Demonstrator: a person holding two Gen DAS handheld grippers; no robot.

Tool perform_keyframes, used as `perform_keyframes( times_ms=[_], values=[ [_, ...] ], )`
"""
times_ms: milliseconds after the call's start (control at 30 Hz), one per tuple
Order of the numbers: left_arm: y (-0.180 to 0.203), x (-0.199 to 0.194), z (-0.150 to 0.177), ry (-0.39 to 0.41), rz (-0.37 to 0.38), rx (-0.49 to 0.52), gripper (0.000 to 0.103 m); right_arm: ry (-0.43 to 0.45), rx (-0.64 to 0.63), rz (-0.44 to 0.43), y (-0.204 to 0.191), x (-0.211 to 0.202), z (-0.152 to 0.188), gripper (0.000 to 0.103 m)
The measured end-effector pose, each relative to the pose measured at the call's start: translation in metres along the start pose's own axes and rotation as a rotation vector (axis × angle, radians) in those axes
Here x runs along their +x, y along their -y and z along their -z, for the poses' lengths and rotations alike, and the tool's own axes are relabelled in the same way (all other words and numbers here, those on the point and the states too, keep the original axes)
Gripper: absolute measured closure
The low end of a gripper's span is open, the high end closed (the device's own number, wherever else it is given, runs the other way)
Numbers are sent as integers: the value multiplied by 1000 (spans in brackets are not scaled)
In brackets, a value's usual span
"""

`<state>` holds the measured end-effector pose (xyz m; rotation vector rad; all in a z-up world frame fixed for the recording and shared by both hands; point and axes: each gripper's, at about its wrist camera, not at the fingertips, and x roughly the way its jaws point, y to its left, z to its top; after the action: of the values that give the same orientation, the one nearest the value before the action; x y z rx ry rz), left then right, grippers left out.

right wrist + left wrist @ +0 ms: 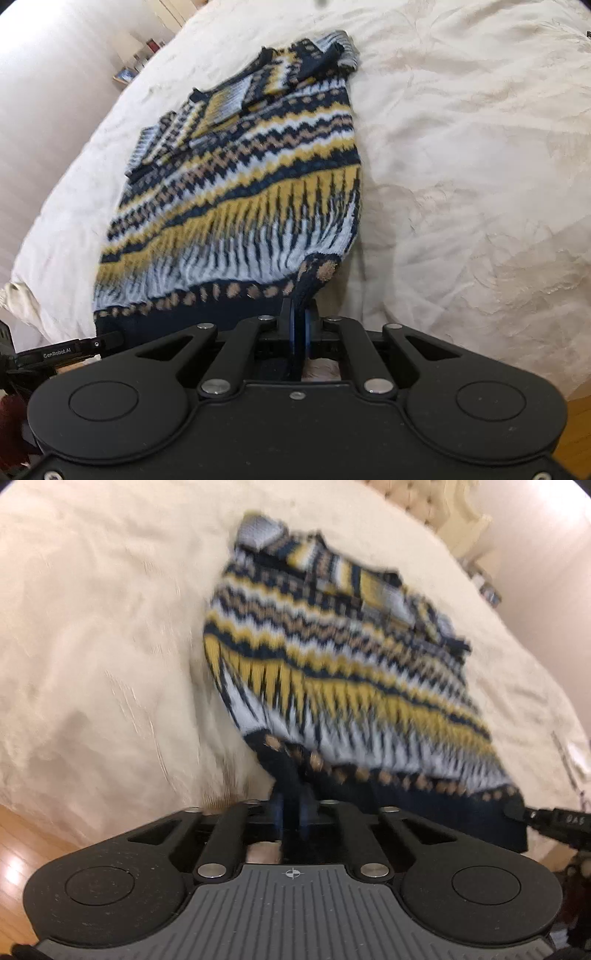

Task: Fold small clothes
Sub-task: 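Close both grippers on the hem and lift it toward the collar, then lay the hem over the collar and open both grippers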

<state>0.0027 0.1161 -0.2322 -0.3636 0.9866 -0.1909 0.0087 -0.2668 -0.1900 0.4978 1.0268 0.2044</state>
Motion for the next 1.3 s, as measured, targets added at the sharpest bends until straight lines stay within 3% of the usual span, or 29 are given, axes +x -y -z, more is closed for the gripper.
perform_keyframes(
  times_ms=[367, 667, 933, 1300],
  values=[
    [13, -36, -53, 146, 56, -28, 97, 132, -35, -110, -25, -29, -37, 91],
    [24, -47, -116, 261, 84, -14, 97, 228, -35, -161, -38, -33, -87, 91],
    [30, -28, -178, 298, 106, 19, 97, 278, -15, -162, -42, -16, -141, 91],
    [36, 27, -259, 282, 130, 56, 97, 305, 20, -104, -47, 29, -219, 91]
  ],
)
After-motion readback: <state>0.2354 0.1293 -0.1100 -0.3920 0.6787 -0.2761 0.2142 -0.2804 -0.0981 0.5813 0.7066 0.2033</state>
